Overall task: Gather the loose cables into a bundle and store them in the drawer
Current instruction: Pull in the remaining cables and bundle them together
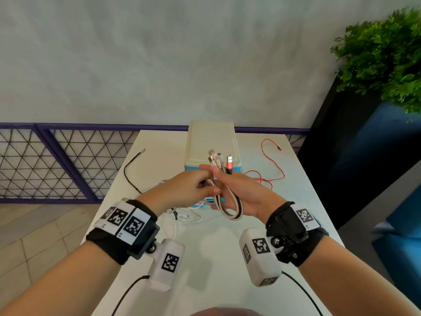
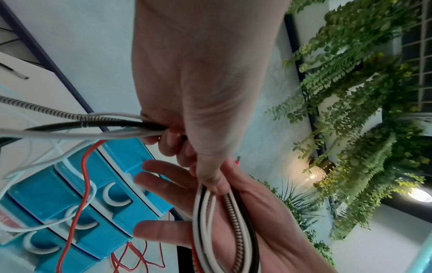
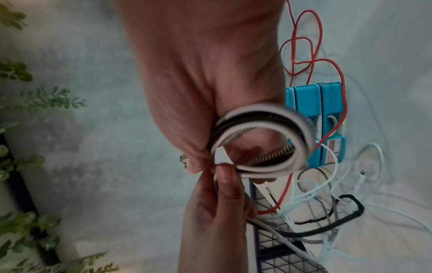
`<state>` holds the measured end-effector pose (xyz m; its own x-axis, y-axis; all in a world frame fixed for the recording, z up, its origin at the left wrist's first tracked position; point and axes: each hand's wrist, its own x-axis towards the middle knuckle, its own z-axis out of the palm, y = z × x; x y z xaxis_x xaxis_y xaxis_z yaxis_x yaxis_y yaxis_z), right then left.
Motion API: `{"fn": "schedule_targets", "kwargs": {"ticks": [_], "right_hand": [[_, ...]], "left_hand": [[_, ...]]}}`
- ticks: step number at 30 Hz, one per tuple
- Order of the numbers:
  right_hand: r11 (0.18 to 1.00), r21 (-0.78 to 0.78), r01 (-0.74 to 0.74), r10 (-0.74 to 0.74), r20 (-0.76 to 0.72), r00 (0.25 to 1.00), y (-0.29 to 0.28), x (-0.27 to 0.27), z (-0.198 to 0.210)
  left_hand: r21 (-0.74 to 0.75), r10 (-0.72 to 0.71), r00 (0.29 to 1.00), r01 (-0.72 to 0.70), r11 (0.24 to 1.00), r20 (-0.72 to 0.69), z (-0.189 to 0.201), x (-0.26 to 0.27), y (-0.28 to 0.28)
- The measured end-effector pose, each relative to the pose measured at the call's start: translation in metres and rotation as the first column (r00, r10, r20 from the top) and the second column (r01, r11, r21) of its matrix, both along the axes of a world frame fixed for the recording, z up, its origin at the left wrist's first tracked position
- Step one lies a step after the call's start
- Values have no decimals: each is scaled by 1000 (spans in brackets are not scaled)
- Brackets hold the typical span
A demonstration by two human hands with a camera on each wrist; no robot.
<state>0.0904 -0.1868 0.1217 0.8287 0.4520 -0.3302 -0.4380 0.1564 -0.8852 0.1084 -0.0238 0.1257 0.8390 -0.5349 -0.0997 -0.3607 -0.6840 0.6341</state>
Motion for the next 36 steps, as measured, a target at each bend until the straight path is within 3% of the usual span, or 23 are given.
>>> {"fn": "schedule_targets", "kwargs": {"ticks": [4, 9, 12, 14, 16, 20, 25, 29, 32, 36], "right_hand": [[997, -58, -57, 56, -7, 998, 4, -6, -7], [950, -194, -243, 245, -18, 969, -2, -6, 1], [920, -269, -285, 291, -21, 957, -8, -3, 5], [924, -259, -282, 291, -2, 957, -12, 0, 6], [937, -212, -277, 287, 17, 958, -14, 2, 6], [968, -145, -204, 214, 52, 976, -9, 2, 5], [935, -309, -173, 225, 140, 964, -7, -3, 2], [886, -430, -176, 267, 160, 950, -9, -2, 1], [918, -370, -140, 216, 173, 961, -12, 0, -2], [948, -311, -71, 134, 185, 974, -20, 7, -8]], "left_hand": [[-33, 5, 1000, -4, 999, 26, -2, -2, -2], [125, 31, 1000, -31, 992, -1, -8, -2, 1], [81, -28, 960, 53, 995, -278, -1, -6, 9], [-79, -80, 835, 43, 996, -545, 3, -7, 17], [-261, -160, 721, -31, 965, -675, 3, -5, 24], [-387, -175, 754, -112, 915, -634, -2, 2, 29], [-430, -184, 763, -133, 893, -620, -5, 5, 30], [-404, -174, 702, -174, 898, -690, -5, 0, 29], [-470, -289, 570, -199, 860, -769, -11, -1, 38], [-538, -383, 550, -149, 830, -742, -21, -1, 45]]}}
